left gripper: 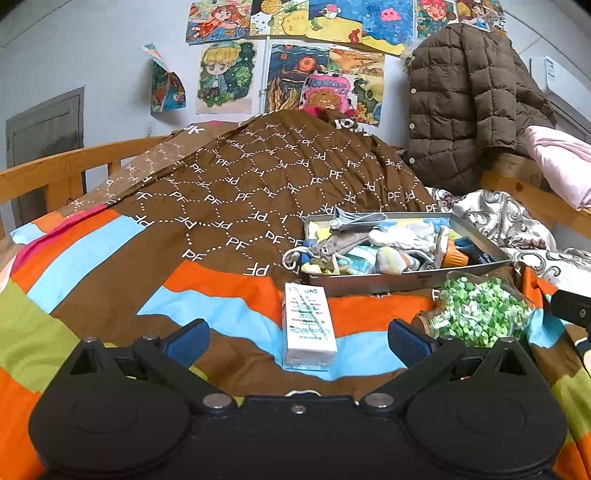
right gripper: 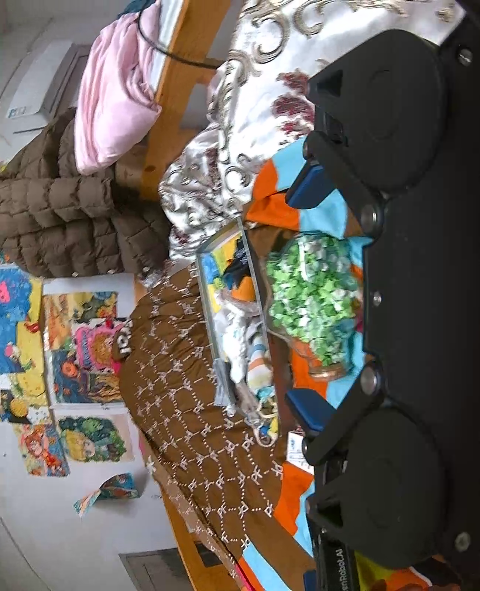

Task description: Organize soft objects

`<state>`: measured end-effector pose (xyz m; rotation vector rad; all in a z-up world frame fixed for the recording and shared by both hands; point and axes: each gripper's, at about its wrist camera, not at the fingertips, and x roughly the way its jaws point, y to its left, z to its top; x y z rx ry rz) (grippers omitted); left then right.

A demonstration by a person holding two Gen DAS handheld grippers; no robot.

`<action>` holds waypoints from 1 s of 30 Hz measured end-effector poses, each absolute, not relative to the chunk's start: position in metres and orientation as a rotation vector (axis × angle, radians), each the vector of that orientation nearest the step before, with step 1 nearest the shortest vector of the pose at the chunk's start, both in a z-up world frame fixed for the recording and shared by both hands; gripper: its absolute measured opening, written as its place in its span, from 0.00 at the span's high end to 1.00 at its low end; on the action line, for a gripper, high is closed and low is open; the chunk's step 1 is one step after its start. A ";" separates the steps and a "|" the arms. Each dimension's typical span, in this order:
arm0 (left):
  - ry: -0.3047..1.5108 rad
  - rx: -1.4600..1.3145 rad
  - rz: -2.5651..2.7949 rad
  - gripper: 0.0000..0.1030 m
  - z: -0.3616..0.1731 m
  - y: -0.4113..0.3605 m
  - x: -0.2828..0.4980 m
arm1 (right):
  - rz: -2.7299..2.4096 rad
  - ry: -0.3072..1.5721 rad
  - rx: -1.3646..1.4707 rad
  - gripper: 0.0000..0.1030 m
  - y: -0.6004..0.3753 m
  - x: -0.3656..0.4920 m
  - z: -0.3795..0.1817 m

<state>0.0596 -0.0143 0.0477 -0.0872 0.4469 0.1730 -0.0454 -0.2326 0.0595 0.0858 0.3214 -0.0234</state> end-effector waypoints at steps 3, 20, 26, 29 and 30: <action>0.454 -0.074 0.162 0.01 0.047 -0.015 0.054 | -0.054 0.318 0.099 0.00 -0.231 -0.052 0.056; 0.480 -0.095 0.192 0.01 0.041 -0.015 0.030 | -0.066 0.318 0.121 0.01 -0.227 -0.076 0.043; 0.483 -0.101 0.213 0.01 0.038 -0.009 0.020 | -0.048 0.330 0.113 0.00 -0.221 -0.084 0.039; 0.484 -0.095 0.223 0.01 0.037 -0.007 0.017 | -0.036 0.339 0.113 0.01 -0.217 -0.086 0.036; 0.486 -0.094 0.224 0.01 0.037 -0.006 0.017 | -0.030 0.340 0.111 0.00 -0.215 -0.086 0.035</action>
